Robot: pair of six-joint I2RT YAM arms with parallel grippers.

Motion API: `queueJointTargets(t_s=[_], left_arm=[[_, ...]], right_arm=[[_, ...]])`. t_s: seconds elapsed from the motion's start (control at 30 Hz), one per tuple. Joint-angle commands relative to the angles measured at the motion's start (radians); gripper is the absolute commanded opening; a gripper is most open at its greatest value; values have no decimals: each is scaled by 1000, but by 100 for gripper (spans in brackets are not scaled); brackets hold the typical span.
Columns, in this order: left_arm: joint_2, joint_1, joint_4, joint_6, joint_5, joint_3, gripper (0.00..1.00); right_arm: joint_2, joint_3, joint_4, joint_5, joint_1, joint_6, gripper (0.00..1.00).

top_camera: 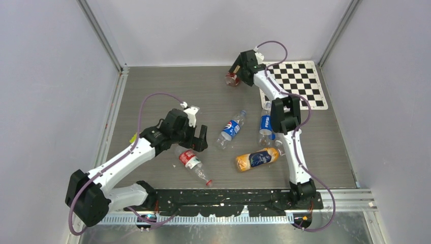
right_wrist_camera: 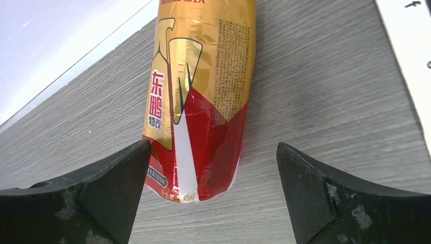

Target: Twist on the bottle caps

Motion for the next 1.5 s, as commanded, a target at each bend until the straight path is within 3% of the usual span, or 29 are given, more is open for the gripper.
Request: queueJointTargets(t_s=[0.0, 0.27, 0.4, 0.43, 0.57, 0.87, 1.03, 1.23, 1.47], left_arm=[[15, 3, -53, -29, -14, 61, 100], [17, 2, -48, -58, -17, 62, 100], [0, 4, -52, -82, -40, 75, 100], [-4, 5, -54, -86, -46, 80, 100], [-13, 9, -73, -96, -74, 110, 100], [-43, 93, -95, -115, -114, 220, 100], [-27, 169, -99, -152, -92, 351, 98], [25, 218, -58, -234, -36, 498, 97], [61, 239, 44, -319, 0, 562, 95]], right_arm=[[45, 36, 44, -20, 0, -13, 98], [39, -42, 159, -145, 3, -58, 88], [26, -58, 170, -208, 11, -100, 77], [12, -65, 169, -223, 15, -119, 70], [-103, -216, 191, -248, 33, -176, 49], [-478, -631, 297, -354, 83, -363, 32], [-685, -857, 415, -396, 136, -450, 29], [-958, -1131, 710, -381, 244, -605, 30], [-1106, -1285, 848, -425, 328, -647, 29]])
